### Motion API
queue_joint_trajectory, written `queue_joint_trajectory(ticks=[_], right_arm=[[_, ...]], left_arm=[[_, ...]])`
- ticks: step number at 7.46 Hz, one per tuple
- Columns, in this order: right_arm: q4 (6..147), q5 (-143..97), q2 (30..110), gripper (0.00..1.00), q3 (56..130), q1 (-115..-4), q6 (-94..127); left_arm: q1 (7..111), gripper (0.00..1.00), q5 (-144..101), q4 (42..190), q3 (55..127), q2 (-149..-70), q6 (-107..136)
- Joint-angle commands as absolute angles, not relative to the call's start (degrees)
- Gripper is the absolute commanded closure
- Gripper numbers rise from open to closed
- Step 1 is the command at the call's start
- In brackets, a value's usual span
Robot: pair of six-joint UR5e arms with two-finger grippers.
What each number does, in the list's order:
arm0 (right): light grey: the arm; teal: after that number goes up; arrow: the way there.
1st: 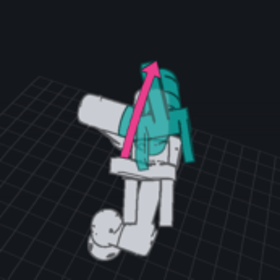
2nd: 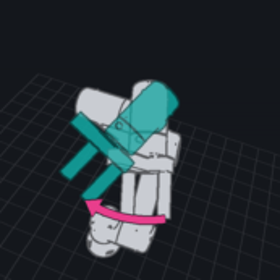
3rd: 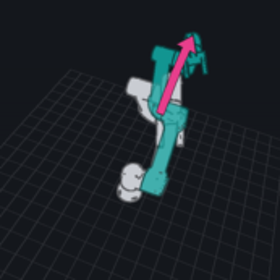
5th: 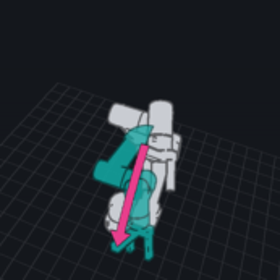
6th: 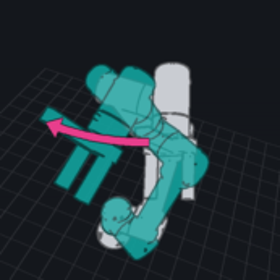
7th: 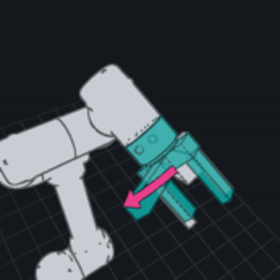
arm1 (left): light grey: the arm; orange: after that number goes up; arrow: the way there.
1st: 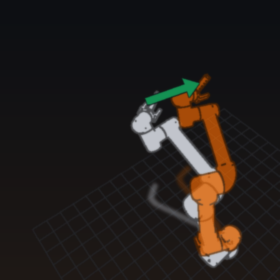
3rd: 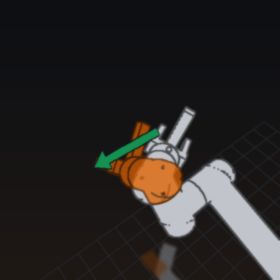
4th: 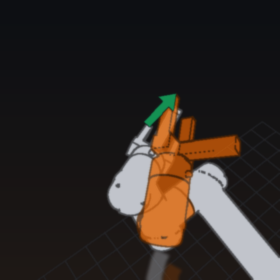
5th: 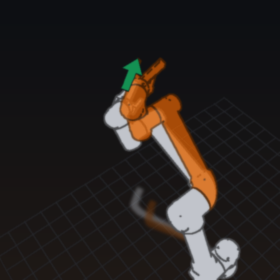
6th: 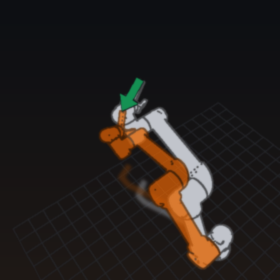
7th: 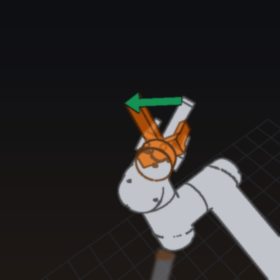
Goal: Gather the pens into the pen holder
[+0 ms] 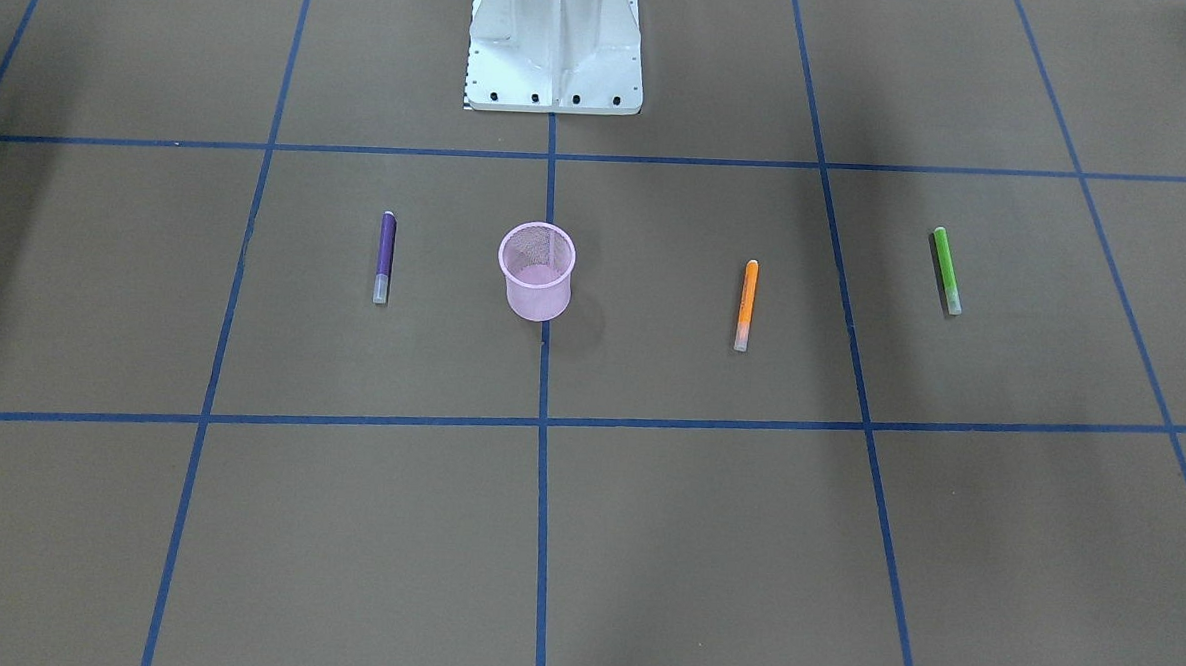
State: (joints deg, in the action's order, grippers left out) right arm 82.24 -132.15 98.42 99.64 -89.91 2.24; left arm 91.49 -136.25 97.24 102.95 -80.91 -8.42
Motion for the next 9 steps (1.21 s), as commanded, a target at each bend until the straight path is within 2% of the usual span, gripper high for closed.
queue_joint_trajectory(ticks=[1,5,6,9], right_arm=[[76.04,-132.18,98.61,0.00,99.14,-89.91,2.37],[59.61,-133.43,105.11,0.00,96.25,-85.55,10.41],[55.94,-130.02,105.12,0.00,93.11,-82.73,13.16],[29.52,-119.38,103.63,0.02,76.69,-70.70,31.69]], left_arm=[[91.49,0.00,-136.49,101.42,102.48,-83.31,-8.52],[91.41,0.00,-136.49,102.83,102.48,-83.06,-8.79],[91.41,0.00,-136.58,102.83,102.57,-83.06,-8.79],[91.41,0.00,-136.58,103.79,102.48,-83.14,-8.70]])
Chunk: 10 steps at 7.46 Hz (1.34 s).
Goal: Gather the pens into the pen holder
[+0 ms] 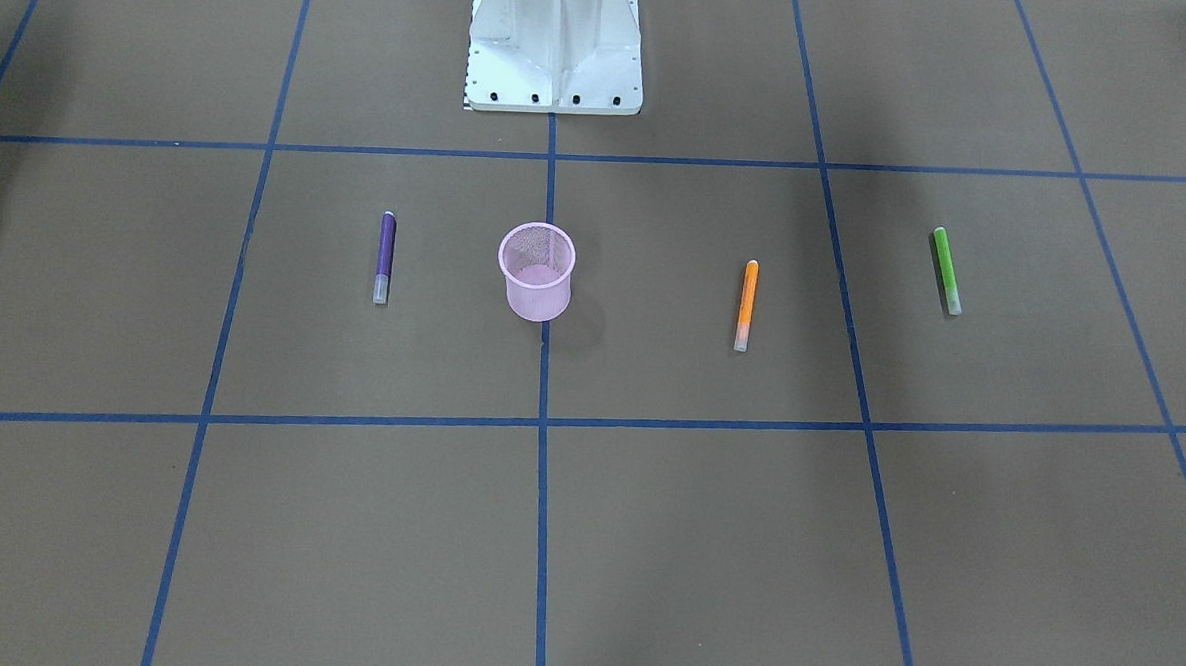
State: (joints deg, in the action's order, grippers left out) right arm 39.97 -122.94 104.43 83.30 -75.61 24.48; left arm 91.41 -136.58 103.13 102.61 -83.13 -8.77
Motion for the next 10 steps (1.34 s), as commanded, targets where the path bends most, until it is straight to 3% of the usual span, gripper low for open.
queue_joint_trajectory(ticks=[1,5,10], right_arm=[[26.57,-119.53,103.36,0.07,74.29,-70.14,31.90],[26.37,-119.71,103.62,0.48,74.18,-70.14,33.22],[26.54,-119.71,104.15,0.49,73.48,-70.05,32.52]], left_arm=[[91.32,0.00,-136.58,104.23,102.48,-83.14,-8.70],[91.23,0.00,-136.50,104.33,102.48,-83.14,-8.79],[91.14,0.00,-136.49,104.33,102.39,-83.14,-8.79]])
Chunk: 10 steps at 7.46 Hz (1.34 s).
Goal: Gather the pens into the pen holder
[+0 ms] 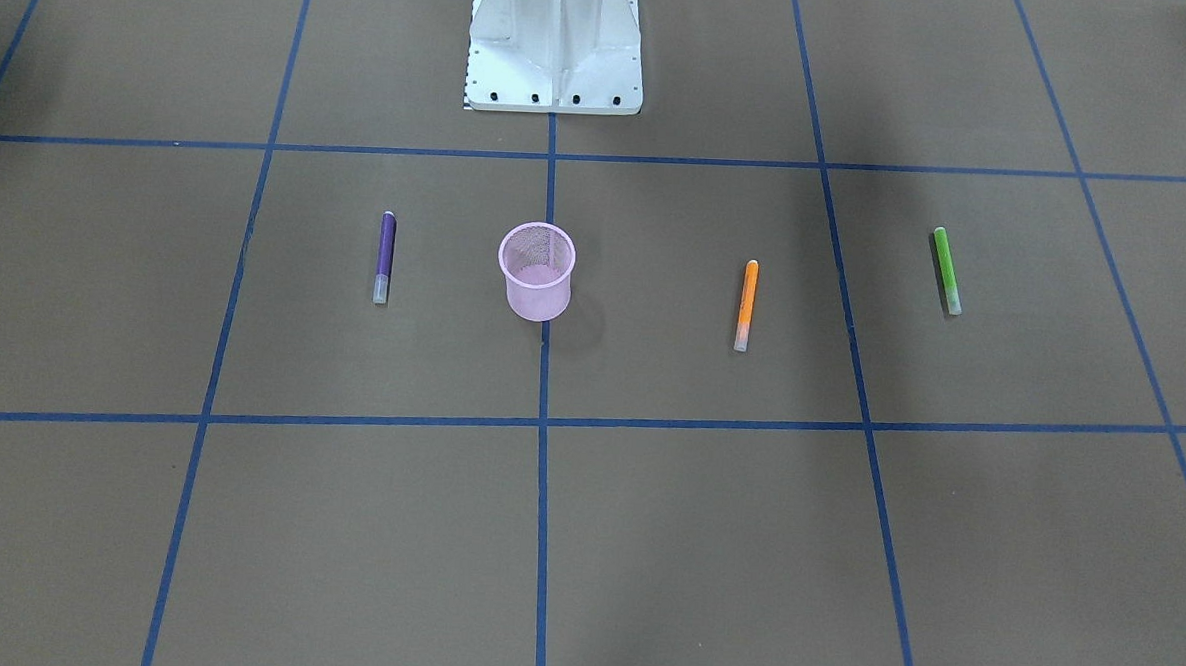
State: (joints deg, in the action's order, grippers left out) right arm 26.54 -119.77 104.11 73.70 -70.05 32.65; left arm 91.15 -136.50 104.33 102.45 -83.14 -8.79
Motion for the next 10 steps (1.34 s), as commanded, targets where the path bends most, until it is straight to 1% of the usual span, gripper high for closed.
queue_joint_trajectory(ticks=[1,2,4,5,6,7,9,10], right_arm=[[26.63,-119.71,104.15,0.54,73.22,-69.87,32.52],[26.63,-119.71,104.15,0.56,73.13,-69.61,32.52],[26.63,-119.62,104.15,0.57,73.13,-68.82,32.43],[26.63,-119.45,104.15,0.59,73.13,-68.56,32.43],[26.63,-119.36,104.06,0.89,73.13,-68.55,32.43],[26.63,-119.44,104.15,1.00,73.21,-68.55,32.34],[26.54,-119.62,103.89,1.00,74.09,-68.64,32.08],[26.54,-119.71,103.36,1.00,76.53,-68.64,32.08]], left_arm=[[91.14,0.00,-136.49,104.33,102.39,-83.14,-8.79],[91.14,0.00,-136.49,104.33,102.39,-83.14,-8.79],[91.14,0.00,-136.49,104.33,102.30,-83.14,-8.79],[91.14,0.00,-136.49,104.33,102.30,-83.14,-8.79],[91.14,0.00,-136.58,104.33,102.30,-83.14,-8.79],[91.14,0.00,-136.50,104.33,102.30,-83.14,-8.79],[91.05,0.00,-136.49,104.33,102.30,-83.14,-8.79],[91.05,0.00,-136.58,104.33,102.39,-83.23,-8.70]])
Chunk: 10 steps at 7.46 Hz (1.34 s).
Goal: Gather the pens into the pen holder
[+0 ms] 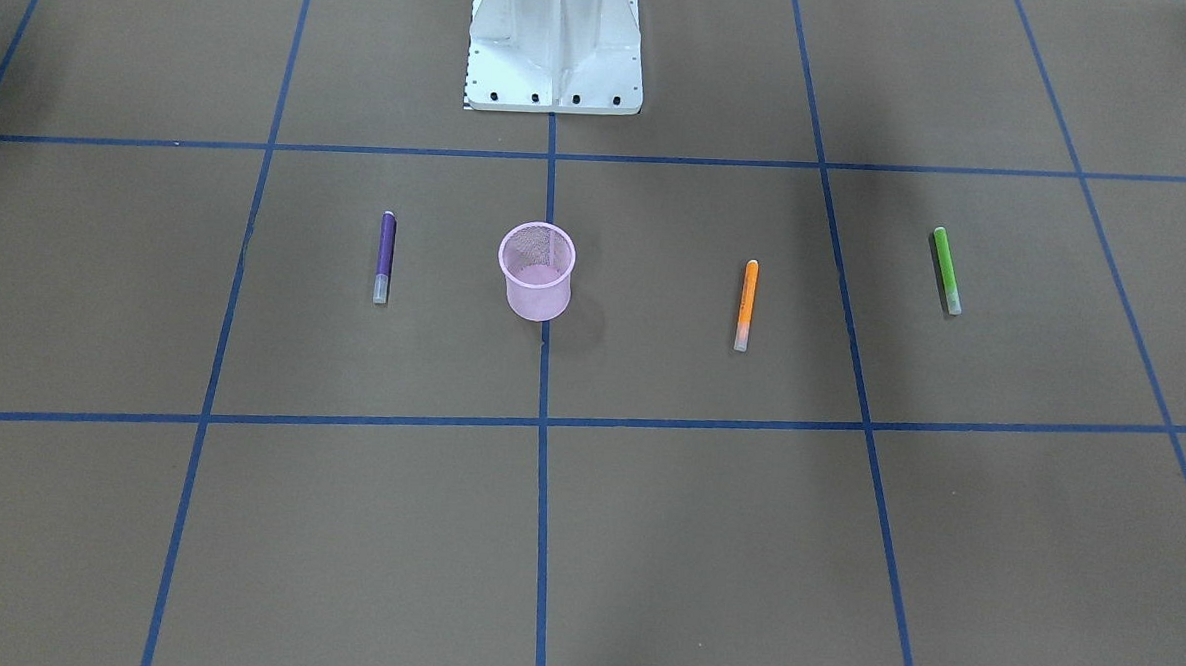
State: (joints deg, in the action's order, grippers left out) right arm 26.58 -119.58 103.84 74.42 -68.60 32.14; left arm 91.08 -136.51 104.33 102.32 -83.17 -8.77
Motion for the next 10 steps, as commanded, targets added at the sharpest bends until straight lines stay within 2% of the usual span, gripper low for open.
queue_joint_trajectory(ticks=[1,2,3,5,7,9,10], right_arm=[[26.19,-119.62,102.23,1.00,80.82,-68.64,32.25],[25.41,-119.71,99.26,1.00,83.90,-68.64,32.52],[22.36,-120.66,94.88,1.00,84.02,-67.86,32.95],[18.90,-120.15,86.00,1.00,83.93,-58.67,37.23],[18.81,-118.75,79.30,1.00,87.42,-53.29,48.90],[18.90,-102.49,78.23,1.00,94.19,-43.39,52.64],[18.98,-92.47,75.61,1.00,95.09,-37.33,52.65]], left_arm=[[91.05,0.00,-136.50,104.33,102.39,-83.23,-8.79],[90.97,0.00,-136.49,104.33,102.31,-83.23,-8.79],[90.88,0.00,-136.58,104.33,102.39,-83.23,-8.70],[90.79,0.00,-136.49,104.33,102.30,-83.23,-8.70],[90.70,0.00,-136.49,104.33,102.30,-83.32,-8.53],[90.35,0.00,-136.49,104.24,102.30,-83.32,-8.53],[90.35,0.00,-136.49,104.24,102.22,-83.32,-8.53]])
